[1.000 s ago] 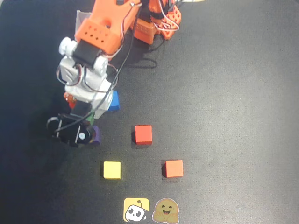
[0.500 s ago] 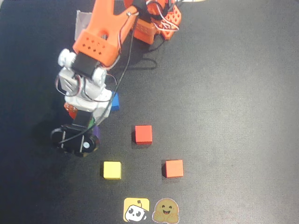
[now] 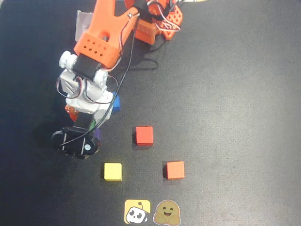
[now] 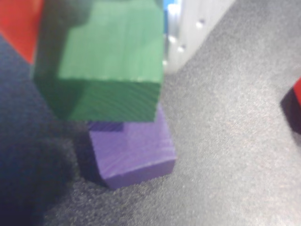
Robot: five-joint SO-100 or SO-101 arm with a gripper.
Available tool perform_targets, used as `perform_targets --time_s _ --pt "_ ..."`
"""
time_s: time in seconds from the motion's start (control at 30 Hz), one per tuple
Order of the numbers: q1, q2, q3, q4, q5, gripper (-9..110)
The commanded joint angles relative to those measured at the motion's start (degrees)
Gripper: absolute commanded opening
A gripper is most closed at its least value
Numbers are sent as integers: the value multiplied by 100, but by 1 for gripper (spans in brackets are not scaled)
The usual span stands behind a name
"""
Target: Put the green cube on top of the yellow cube.
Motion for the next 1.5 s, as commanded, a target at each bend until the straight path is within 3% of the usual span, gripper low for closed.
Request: perform_targets --time_s 0.0,0.33,0.87,1.47 --pt "-44 141 -53 -79 26 5" --pt "-132 141 -97 -97 62 5" --pt "-1222 -1441 -2109 378 835 5" --pt "-1389 -2259 -2988 360 1512 5"
